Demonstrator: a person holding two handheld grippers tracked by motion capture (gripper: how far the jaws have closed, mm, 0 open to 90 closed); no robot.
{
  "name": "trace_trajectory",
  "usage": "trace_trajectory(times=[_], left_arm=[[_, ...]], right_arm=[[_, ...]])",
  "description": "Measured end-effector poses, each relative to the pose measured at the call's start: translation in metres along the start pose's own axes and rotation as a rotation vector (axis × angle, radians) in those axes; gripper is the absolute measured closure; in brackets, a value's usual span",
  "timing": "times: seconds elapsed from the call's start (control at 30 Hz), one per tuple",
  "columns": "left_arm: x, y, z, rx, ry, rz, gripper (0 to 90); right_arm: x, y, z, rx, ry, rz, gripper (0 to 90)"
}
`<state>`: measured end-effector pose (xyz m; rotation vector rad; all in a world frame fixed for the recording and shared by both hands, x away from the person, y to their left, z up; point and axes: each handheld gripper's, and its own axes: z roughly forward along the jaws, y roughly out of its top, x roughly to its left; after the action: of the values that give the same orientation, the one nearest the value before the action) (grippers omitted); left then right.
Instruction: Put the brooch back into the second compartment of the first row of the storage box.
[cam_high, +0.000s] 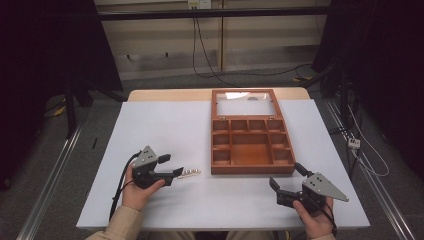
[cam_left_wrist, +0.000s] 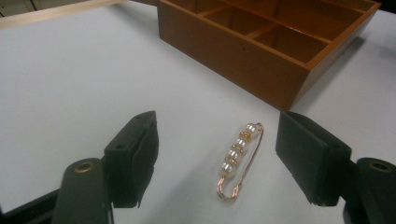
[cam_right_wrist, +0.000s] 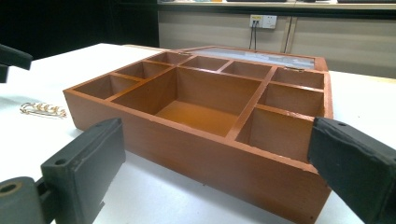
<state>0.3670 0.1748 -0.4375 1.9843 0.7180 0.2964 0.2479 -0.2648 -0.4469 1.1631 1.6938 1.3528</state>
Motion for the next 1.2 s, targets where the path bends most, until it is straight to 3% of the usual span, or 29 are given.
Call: trace_trajectory(times=[0.17,0.23,0.47,0.6,0.8,1.03,1.17,1.2], left_arm=[[0.0,0.002,0.012,0.056,-0.011,0.006,45.4],[0.003,-0.001,0.019,0.109,-0.021,0.004,50.1],[0.001,-0.002,0.021,0.139,-0.044,0.008,58.4],[0.0,-0.005,0.025,0.196,-0.043,0.026,60.6],[-0.001,-0.006,0.028,0.206,-0.043,0.026,62.5],[-0.004,-0.007,0.027,0.206,-0.077,0.015,74.7],[-0.006,-0.007,0.028,0.21,-0.086,0.01,75.3],[-0.009,-0.008,0.028,0.217,-0.086,0.029,75.1]], right_arm=[[-0.001,0.0,-0.001,-0.001,-0.004,0.003,3.9],[-0.001,0.0,-0.001,0.0,-0.002,0.002,3.9],[-0.002,0.0,0.0,0.002,0.0,0.002,3.9],[-0.002,0.0,0.0,0.004,0.0,0.003,3.9],[-0.001,0.0,0.0,0.003,0.002,0.001,4.0],[-0.002,0.0,-0.001,0.004,-0.001,0.003,4.0],[-0.002,0.0,-0.001,0.003,-0.003,0.001,4.0],[-0.002,0.001,-0.001,0.003,-0.003,0.001,4.1]])
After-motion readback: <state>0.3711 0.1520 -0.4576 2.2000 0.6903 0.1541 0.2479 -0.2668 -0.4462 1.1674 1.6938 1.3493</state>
